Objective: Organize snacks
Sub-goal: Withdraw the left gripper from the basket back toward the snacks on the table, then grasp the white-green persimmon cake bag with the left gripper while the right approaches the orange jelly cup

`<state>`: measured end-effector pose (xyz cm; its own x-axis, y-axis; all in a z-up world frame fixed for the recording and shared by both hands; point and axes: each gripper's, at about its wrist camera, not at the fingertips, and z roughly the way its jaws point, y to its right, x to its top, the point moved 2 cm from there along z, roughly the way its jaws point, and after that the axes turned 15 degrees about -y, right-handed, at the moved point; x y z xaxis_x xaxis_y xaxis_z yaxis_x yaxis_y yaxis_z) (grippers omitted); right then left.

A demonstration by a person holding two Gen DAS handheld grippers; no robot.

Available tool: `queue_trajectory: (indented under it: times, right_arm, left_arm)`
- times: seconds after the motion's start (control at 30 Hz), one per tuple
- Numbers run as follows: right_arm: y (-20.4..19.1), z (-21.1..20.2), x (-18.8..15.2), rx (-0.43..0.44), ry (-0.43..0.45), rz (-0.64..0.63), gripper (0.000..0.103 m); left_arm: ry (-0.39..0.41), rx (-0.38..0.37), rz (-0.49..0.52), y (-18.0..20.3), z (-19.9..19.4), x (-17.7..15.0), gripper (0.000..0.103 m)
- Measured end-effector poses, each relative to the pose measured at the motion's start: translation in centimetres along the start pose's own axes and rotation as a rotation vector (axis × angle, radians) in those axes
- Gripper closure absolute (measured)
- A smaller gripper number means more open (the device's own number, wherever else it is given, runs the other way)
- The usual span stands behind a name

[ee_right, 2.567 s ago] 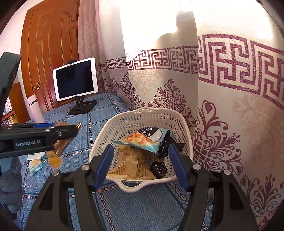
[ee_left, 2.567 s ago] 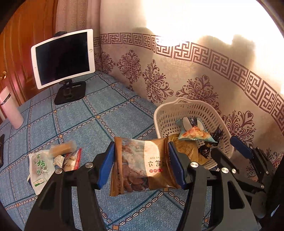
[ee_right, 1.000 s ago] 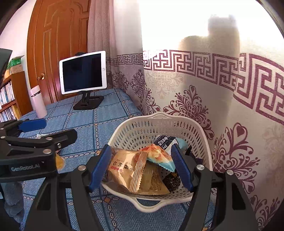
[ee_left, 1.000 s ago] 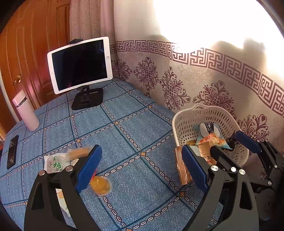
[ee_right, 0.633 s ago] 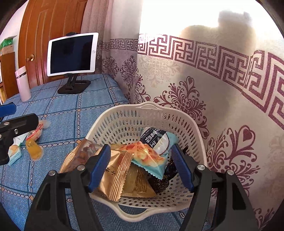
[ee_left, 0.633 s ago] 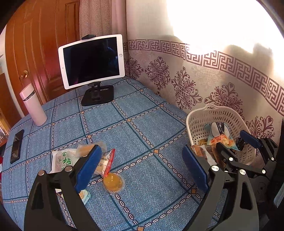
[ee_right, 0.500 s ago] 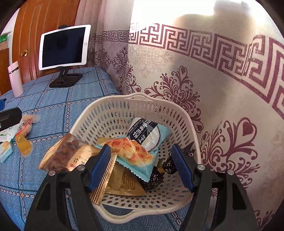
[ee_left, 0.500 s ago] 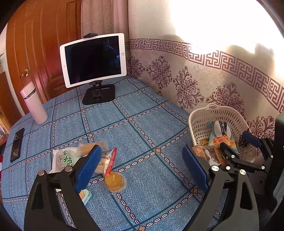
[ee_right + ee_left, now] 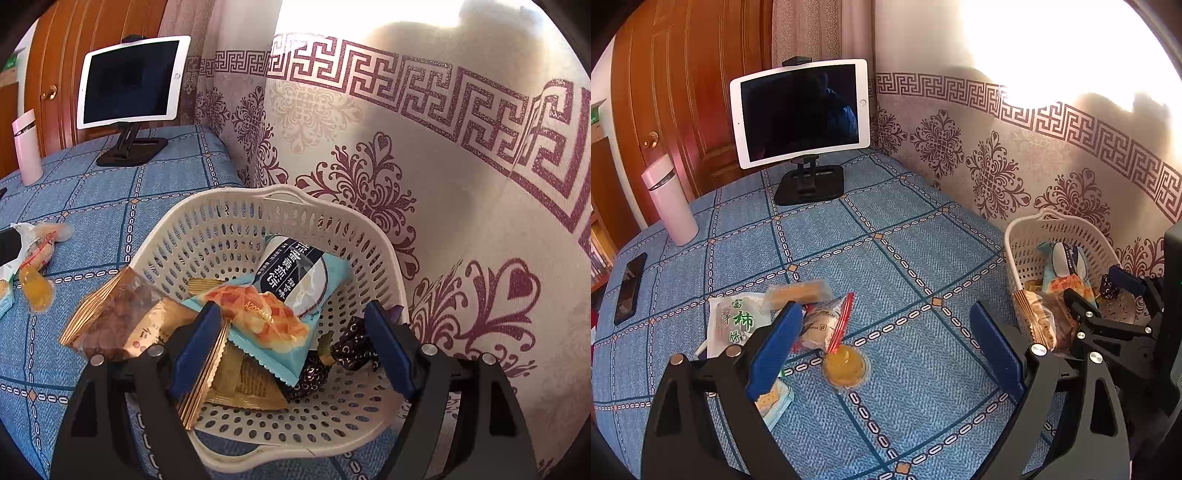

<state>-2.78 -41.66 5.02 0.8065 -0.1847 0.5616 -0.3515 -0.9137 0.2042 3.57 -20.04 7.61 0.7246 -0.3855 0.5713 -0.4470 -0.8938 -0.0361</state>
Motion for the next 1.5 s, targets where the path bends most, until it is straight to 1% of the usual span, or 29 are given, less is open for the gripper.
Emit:
queue_trajectory:
  times: [0.17, 0.27, 0.43, 0.47, 0.63, 0.7, 0.8, 0.9, 1.07, 1.13, 1.23, 1.3, 1.5]
  right_arm:
    - [0.3, 0.4, 0.3, -0.008, -0.009, 0.001, 0.02]
    - [0.3, -0.4, 0.1, -0.007, 0.025, -0.006, 0.02]
    - [-0.3, -3.5, -1.3, 0.057, 0.087, -0.036, 0.02]
    - [-0.5, -3.9, -1.5, 0.066, 0.092, -0.042, 0.02]
    - [-2.0, -5.5, -2.5, 0.174, 0.094, -0.085, 0.02]
    - [-2.9, -5.7, -2.7, 0.175, 0.097, -0.121, 0.02]
    - [-3.8, -5.1, -2.7, 0.143, 0.085, -0.15, 0.02]
    - [-3.4, -3.7, -2.1, 0.119, 0.057, -0.106, 0.02]
    - [-1.6, -1.6, -0.8, 0.113, 0.011, -0.01, 0.02]
    - [-1.4, -1.0, -0.5, 0.092, 0.0, -0.003, 0.02]
    - [-1.3, -0.6, -0.1, 0.088, -0.014, 0.007, 0.02]
    - [-1.4, -1.0, 0.0, 0.098, 0.002, 0.012, 0.02]
    - [-2.2, -3.2, -0.1, 0.177, 0.085, -0.001, 0.02]
  left_arm:
    - [-0.025, 0.003, -0.007, -0.5, 0.7, -0.5, 0.01]
    - [-0.035, 0.0, -0.002, -0.5, 0.9, -0.8, 0.01]
    - [-0.039, -0.005, -0.011, -0.9, 1.0, -1.1, 0.01]
    - [-0.039, -0.007, -0.015, -1.0, 1.0, -1.1, 0.01]
    - [-0.035, -0.009, -0.034, -1.7, 0.8, -1.1, 0.01]
    - [-0.033, -0.008, -0.038, -2.0, 0.7, -1.2, 0.01]
    - [-0.032, -0.008, -0.049, -2.6, 0.5, -1.3, 0.01]
    - [-0.03, -0.008, -0.061, -3.1, 0.4, -1.4, 0.01]
    - [-0.027, -0.008, -0.078, -3.9, 0.3, -1.6, 0.01]
    - [-0.028, -0.009, -0.086, -4.2, 0.4, -1.6, 0.01]
    - [-0.031, -0.009, -0.096, -4.7, 0.5, -1.7, 0.01]
    - [-0.032, -0.009, -0.105, -5.0, 0.6, -1.7, 0.01]
    - [-0.023, 0.004, -0.147, -7.1, 0.2, -2.0, 0.01]
